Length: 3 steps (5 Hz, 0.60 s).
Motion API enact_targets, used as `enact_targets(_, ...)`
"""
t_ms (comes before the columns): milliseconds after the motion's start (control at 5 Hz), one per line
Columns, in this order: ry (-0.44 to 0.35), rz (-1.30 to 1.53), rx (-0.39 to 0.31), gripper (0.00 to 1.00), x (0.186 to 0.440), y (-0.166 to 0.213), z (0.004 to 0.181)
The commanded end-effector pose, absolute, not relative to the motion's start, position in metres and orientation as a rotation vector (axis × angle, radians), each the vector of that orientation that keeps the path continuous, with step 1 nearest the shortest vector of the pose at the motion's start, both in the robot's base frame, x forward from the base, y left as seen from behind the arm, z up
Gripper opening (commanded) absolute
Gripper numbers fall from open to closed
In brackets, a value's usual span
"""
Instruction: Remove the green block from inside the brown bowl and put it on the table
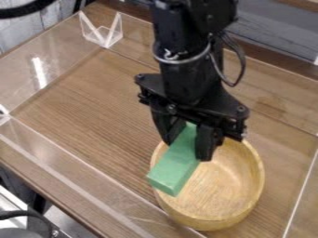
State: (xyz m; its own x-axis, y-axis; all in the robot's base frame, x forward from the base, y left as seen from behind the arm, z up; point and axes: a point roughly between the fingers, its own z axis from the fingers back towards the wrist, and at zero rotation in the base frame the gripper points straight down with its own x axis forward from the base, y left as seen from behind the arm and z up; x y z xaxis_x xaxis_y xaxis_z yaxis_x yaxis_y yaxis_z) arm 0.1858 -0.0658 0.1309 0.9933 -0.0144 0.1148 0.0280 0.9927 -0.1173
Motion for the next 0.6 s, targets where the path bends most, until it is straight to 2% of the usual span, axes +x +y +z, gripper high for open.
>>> enact_targets(0,-0.143,-0.013,-0.129,0.0,0.1879,-0.0619,0.1381)
enact_targets(400,-0.149,-0.009,-0.133,0.0,0.1867,-0.0559,0.1386)
